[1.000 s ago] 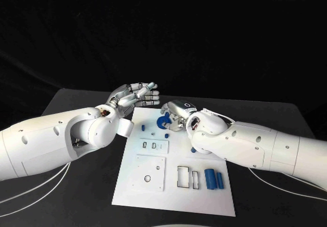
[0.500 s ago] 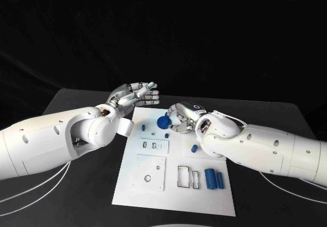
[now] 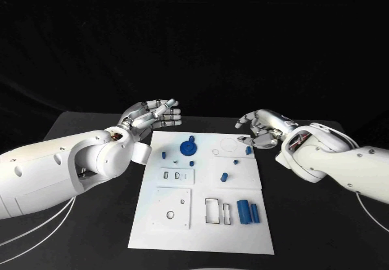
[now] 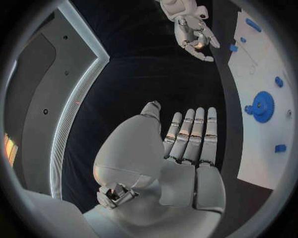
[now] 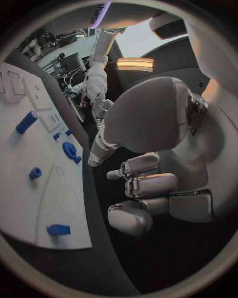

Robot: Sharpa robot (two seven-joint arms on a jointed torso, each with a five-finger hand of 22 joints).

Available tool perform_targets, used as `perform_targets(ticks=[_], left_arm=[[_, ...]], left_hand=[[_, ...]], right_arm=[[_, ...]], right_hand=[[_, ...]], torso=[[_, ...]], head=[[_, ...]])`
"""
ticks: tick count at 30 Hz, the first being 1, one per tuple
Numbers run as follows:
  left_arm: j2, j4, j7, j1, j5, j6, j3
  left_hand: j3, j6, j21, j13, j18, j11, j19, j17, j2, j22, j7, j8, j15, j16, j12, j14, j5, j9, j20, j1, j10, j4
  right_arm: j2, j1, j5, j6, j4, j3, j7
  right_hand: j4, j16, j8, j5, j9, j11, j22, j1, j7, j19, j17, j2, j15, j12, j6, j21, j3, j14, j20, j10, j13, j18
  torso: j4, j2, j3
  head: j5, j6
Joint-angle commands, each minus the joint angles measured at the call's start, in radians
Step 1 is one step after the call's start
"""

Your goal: Assemble the parts on the task board

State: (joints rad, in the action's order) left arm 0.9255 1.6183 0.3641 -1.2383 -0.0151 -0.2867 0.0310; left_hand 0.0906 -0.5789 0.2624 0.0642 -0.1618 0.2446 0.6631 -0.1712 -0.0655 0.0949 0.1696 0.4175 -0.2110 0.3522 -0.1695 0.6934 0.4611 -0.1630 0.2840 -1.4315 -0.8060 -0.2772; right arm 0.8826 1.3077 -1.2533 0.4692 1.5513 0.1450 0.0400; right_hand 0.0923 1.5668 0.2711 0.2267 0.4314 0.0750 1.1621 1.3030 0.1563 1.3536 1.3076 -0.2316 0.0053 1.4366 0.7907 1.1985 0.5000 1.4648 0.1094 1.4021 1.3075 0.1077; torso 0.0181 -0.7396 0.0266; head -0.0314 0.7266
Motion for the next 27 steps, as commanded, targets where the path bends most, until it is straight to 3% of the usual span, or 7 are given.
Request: perform_targets(ticks=[1,5,10,16,23,27], left_arm=[[-0.004,-0.002,0.013,0.0,-0.004,0.008,-0.001],[-0.009,-0.012,0.013,0.001,-0.004,0.009,-0.001],[-0.014,-0.028,0.014,0.002,-0.004,0.008,-0.001],[-0.016,-0.036,0.014,0.004,-0.004,0.01,-0.001],[-0.017,-0.038,0.014,0.005,-0.004,0.012,0.0],[-0.016,-0.037,0.013,0.005,-0.004,0.013,0.0]], left_hand=[[-0.005,0.004,-0.005,0.001,0.016,-0.002,0.001,-0.002,-0.004,-0.001,0.107,0.003,0.002,0.007,-0.003,-0.005,-0.006,-0.001,-0.003,-0.001,0.007,-0.001],[-0.005,0.004,-0.005,0.001,0.016,-0.002,0.001,-0.002,-0.004,-0.001,0.107,0.003,0.002,0.007,-0.003,-0.005,-0.006,-0.001,-0.003,-0.001,0.007,-0.001],[-0.005,0.005,-0.005,0.001,0.016,-0.002,0.001,-0.002,-0.004,-0.001,0.107,0.004,0.002,0.008,-0.004,-0.005,-0.006,-0.001,-0.003,-0.001,0.007,-0.001],[-0.005,0.005,-0.005,0.001,0.016,-0.002,0.001,-0.002,-0.004,-0.001,0.107,0.004,0.002,0.008,-0.004,-0.005,-0.006,-0.001,-0.003,-0.001,0.007,-0.001],[-0.006,0.005,-0.005,0.001,0.016,-0.002,0.001,-0.002,-0.004,-0.001,0.107,0.005,0.002,0.009,-0.004,-0.006,-0.005,-0.001,-0.004,-0.002,0.008,-0.001],[-0.006,0.005,-0.005,0.001,0.016,-0.002,0.001,-0.002,-0.004,-0.001,0.107,0.005,0.002,0.009,-0.004,-0.006,-0.005,-0.001,-0.004,-0.002,0.008,-0.001]], right_arm=[[0.04,0.003,0.169,-0.059,-0.01,0.001,-0.168],[0.081,-0.005,0.19,-0.079,-0.037,0.003,-0.195],[0.087,-0.025,0.193,-0.097,-0.089,0.003,-0.202],[0.065,-0.049,0.192,-0.11,-0.136,0.004,-0.196],[0.024,-0.073,0.186,-0.11,-0.182,0.004,-0.177],[0.004,-0.083,0.184,-0.11,-0.199,0.004,-0.17]], right_hand=[[-0.005,0.004,0.003,0.01,-0.002,0.0,0.001,0.005,0.003,-0.007,0.263,-0.004,-0.002,-0.006,0.003,-0.002,0.0,0.106,-0.002,-0.008,0.049,-0.006],[-0.008,0.004,0.004,0.016,-0.003,0.001,0.002,0.005,0.003,-0.007,0.263,-0.008,-0.002,-0.006,0.005,-0.002,0.0,0.106,-0.002,-0.009,0.048,-0.006],[-0.01,0.004,0.002,0.021,-0.005,0.001,-0.001,0.006,0.003,-0.009,0.263,-0.01,-0.002,-0.009,0.002,-0.006,0.001,0.106,-0.002,-0.012,0.045,-0.006],[-0.011,0.004,0.002,0.022,-0.006,0.001,-0.004,0.006,0.003,-0.012,0.263,-0.011,-0.002,-0.01,0.002,-0.009,0.0,0.106,-0.002,-0.014,0.043,-0.005],[-0.011,0.004,0.001,0.023,-0.007,0.001,-0.006,0.007,0.003,-0.013,0.263,-0.01,-0.001,-0.01,0.0,-0.011,0.001,0.106,-0.002,-0.013,0.043,-0.004],[-0.011,0.004,0.001,0.023,-0.007,0.002,-0.008,0.006,0.004,-0.014,0.263,-0.011,-0.001,-0.011,-0.001,-0.013,0.001,0.106,-0.002,-0.015,0.042,-0.004]], torso=[[0.0094,0.009,-0.0035],[0.0136,0.012,-0.0081],[0.0199,0.017,-0.0157],[0.0203,0.016,-0.0202],[0.0179,0.014,-0.0165],[0.0176,0.012,-0.0172]], head=[[0.012,-0.002],[0.017,-0.003],[0.018,-0.004],[0.02,-0.002],[0.019,0.001],[0.02,0.003]])
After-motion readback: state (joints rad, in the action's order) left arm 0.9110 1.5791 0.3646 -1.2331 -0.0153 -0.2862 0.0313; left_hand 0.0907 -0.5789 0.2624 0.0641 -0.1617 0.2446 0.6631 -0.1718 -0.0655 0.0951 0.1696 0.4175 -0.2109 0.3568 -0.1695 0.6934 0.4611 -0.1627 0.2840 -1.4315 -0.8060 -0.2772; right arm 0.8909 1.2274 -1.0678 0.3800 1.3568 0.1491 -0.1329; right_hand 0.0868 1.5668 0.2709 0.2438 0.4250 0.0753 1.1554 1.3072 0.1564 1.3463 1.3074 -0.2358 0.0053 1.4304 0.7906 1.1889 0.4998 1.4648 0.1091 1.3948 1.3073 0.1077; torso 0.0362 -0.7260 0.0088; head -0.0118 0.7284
